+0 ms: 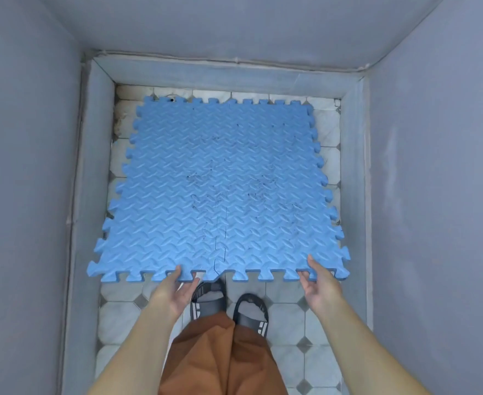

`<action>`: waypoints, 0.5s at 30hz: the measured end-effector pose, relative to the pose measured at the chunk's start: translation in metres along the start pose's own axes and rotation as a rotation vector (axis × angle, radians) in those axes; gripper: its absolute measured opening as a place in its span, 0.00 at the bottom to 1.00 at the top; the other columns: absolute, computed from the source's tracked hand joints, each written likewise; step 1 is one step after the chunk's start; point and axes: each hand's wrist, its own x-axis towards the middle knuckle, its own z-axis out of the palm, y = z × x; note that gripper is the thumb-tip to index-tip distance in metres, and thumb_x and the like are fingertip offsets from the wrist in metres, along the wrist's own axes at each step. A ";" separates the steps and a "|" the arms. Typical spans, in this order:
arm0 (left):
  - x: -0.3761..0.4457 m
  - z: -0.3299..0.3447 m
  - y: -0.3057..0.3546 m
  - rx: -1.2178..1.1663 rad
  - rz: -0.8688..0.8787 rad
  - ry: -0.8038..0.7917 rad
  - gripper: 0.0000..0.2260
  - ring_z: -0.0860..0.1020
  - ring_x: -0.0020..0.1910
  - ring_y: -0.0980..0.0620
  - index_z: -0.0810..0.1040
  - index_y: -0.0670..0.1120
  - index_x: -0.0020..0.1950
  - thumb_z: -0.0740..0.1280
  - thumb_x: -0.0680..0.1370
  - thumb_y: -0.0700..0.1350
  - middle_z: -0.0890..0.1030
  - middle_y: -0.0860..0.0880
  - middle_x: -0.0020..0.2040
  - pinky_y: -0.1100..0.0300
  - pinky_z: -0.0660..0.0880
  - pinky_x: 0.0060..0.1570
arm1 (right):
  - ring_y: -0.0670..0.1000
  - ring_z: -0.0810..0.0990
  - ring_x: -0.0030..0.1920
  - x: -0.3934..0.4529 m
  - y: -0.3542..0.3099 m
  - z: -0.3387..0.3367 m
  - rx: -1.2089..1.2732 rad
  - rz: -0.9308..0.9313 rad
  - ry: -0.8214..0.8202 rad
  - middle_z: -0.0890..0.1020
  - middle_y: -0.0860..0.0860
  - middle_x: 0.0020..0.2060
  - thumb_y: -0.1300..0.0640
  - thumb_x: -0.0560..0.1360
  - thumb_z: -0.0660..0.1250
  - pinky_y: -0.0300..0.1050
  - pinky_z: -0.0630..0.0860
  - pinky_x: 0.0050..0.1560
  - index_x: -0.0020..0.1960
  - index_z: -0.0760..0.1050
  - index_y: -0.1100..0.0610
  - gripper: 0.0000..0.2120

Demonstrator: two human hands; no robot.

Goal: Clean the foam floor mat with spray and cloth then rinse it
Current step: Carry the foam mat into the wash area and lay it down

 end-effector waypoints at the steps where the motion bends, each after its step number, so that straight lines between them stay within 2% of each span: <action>1: 0.008 0.002 0.002 0.033 0.001 0.020 0.04 0.83 0.36 0.47 0.74 0.40 0.53 0.63 0.80 0.40 0.78 0.41 0.52 0.54 0.81 0.33 | 0.53 0.80 0.54 0.008 0.001 0.002 -0.018 0.004 0.008 0.78 0.55 0.61 0.67 0.73 0.72 0.47 0.78 0.51 0.53 0.76 0.61 0.10; 2: 0.013 0.005 0.004 0.078 0.008 0.047 0.03 0.82 0.31 0.47 0.74 0.40 0.50 0.63 0.80 0.39 0.78 0.43 0.48 0.53 0.81 0.36 | 0.54 0.80 0.54 0.014 0.002 0.005 -0.038 0.007 0.023 0.78 0.56 0.60 0.67 0.73 0.72 0.47 0.80 0.51 0.50 0.77 0.62 0.08; 3: 0.020 0.008 0.006 0.125 0.016 0.063 0.03 0.82 0.31 0.47 0.73 0.41 0.47 0.63 0.80 0.39 0.77 0.44 0.45 0.52 0.81 0.43 | 0.54 0.80 0.54 0.020 0.003 0.010 -0.057 0.007 0.040 0.79 0.56 0.59 0.67 0.73 0.72 0.47 0.81 0.49 0.49 0.76 0.62 0.07; 5: 0.036 0.011 0.010 0.227 0.032 0.089 0.05 0.78 0.37 0.49 0.73 0.43 0.45 0.62 0.80 0.41 0.77 0.46 0.43 0.51 0.75 0.60 | 0.54 0.80 0.53 0.031 0.006 0.018 -0.103 0.006 0.092 0.79 0.57 0.55 0.66 0.73 0.73 0.46 0.83 0.45 0.50 0.76 0.62 0.09; 6: 0.046 0.012 0.012 0.265 0.033 0.106 0.04 0.76 0.38 0.50 0.72 0.43 0.46 0.62 0.80 0.41 0.76 0.46 0.43 0.51 0.73 0.62 | 0.54 0.80 0.51 0.037 0.007 0.023 -0.135 0.013 0.121 0.78 0.57 0.53 0.66 0.73 0.73 0.47 0.83 0.47 0.51 0.75 0.62 0.10; 7: 0.053 0.015 0.014 0.283 0.028 0.117 0.03 0.76 0.38 0.50 0.73 0.42 0.48 0.62 0.81 0.41 0.76 0.45 0.42 0.51 0.74 0.60 | 0.53 0.80 0.48 0.042 0.009 0.027 -0.168 0.021 0.152 0.78 0.56 0.50 0.65 0.73 0.73 0.47 0.83 0.50 0.50 0.74 0.62 0.10; 9: 0.071 0.018 0.016 0.300 0.015 0.148 0.02 0.76 0.37 0.50 0.73 0.41 0.50 0.64 0.79 0.39 0.76 0.44 0.44 0.53 0.80 0.45 | 0.52 0.80 0.41 0.061 0.016 0.031 -0.250 0.013 0.222 0.77 0.54 0.42 0.62 0.73 0.75 0.48 0.81 0.54 0.47 0.73 0.62 0.10; 10: 0.078 0.020 0.017 0.325 0.020 0.172 0.04 0.77 0.38 0.50 0.74 0.41 0.51 0.66 0.78 0.39 0.77 0.44 0.46 0.53 0.80 0.39 | 0.51 0.79 0.39 0.069 0.021 0.034 -0.293 -0.004 0.262 0.77 0.54 0.40 0.59 0.72 0.75 0.47 0.81 0.53 0.49 0.74 0.62 0.12; 11: 0.086 0.023 0.017 0.351 0.031 0.205 0.08 0.77 0.40 0.49 0.75 0.40 0.54 0.69 0.76 0.39 0.77 0.44 0.48 0.53 0.79 0.39 | 0.52 0.79 0.38 0.078 0.026 0.038 -0.341 -0.028 0.306 0.77 0.53 0.39 0.56 0.71 0.76 0.48 0.81 0.51 0.53 0.75 0.62 0.16; 12: 0.093 0.027 0.015 0.398 0.060 0.252 0.16 0.78 0.44 0.48 0.73 0.40 0.60 0.71 0.75 0.40 0.77 0.44 0.51 0.52 0.79 0.44 | 0.53 0.79 0.39 0.086 0.031 0.041 -0.404 -0.058 0.349 0.78 0.53 0.39 0.51 0.70 0.77 0.50 0.81 0.50 0.56 0.76 0.62 0.21; 13: 0.102 0.031 0.013 0.445 0.090 0.297 0.25 0.78 0.50 0.46 0.68 0.40 0.67 0.72 0.73 0.42 0.77 0.43 0.54 0.51 0.77 0.50 | 0.56 0.80 0.42 0.093 0.035 0.044 -0.459 -0.089 0.388 0.79 0.53 0.42 0.48 0.70 0.76 0.52 0.81 0.51 0.59 0.75 0.63 0.25; 15: 0.115 0.040 0.004 0.527 0.131 0.417 0.42 0.77 0.57 0.44 0.51 0.48 0.77 0.74 0.71 0.47 0.76 0.42 0.61 0.48 0.73 0.61 | 0.59 0.80 0.53 0.104 0.041 0.050 -0.506 -0.105 0.451 0.79 0.56 0.56 0.46 0.71 0.74 0.53 0.78 0.56 0.66 0.71 0.62 0.30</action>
